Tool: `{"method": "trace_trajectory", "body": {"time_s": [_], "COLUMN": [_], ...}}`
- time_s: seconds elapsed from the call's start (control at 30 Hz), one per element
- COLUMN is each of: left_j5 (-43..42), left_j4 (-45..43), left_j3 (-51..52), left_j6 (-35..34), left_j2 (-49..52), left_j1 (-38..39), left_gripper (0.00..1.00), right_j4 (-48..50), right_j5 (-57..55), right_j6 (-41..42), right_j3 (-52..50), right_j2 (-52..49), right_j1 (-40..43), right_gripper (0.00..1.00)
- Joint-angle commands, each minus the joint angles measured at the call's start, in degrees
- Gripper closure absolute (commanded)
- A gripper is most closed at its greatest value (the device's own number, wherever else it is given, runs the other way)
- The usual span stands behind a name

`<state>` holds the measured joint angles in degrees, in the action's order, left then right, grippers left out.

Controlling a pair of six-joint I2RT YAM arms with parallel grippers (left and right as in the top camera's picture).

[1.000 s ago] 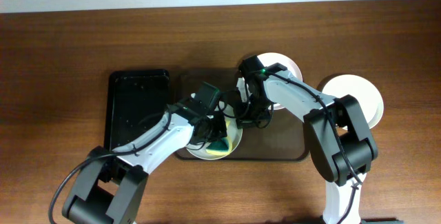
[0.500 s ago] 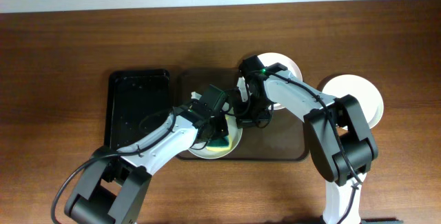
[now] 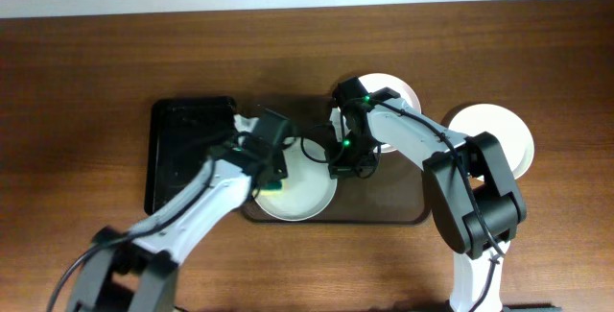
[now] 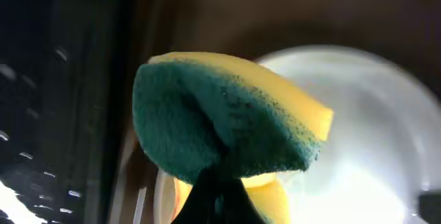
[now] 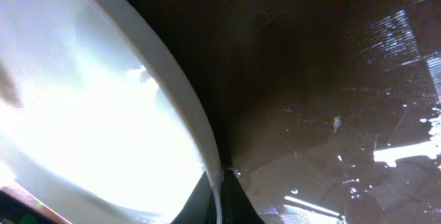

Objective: Clean dirty plates on tray and stack at the side
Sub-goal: 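Return the sponge with the left gripper to the black tray, then lift the cleaned plate with the right gripper and carry it right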

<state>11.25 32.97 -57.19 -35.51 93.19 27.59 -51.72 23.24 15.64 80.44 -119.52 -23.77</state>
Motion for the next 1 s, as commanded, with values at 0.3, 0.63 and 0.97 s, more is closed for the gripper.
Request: {"method": "trace_trajectory", "body": {"time_s": [0.3,0.63,0.97], "left_j5": [-11.98,-11.93,-11.93], "left_j4": [-0.09,1.79,0.94], "left_j3": [0.13,0.15,0.15], "left_j6": [26.60,29.18,29.18], "left_j2": [-7.56,0.04,6.99], "left_j1": [-18.36,-25.31,-25.24], "left_gripper": [1.00,1.00,1.00], "right_j4": [0.50,-4.20,-4.17], "right_j5": [-7.52,-28.96,-57.24], "right_j6": [-0.13,-3.78,-7.93], "right_j3": [2.05,4.07,4.07], "right_j2": [2.36,14.67,23.45], "right_j1": [0.20,-0.31,-9.18], "right_gripper": [0.96,0.96,0.96]}}
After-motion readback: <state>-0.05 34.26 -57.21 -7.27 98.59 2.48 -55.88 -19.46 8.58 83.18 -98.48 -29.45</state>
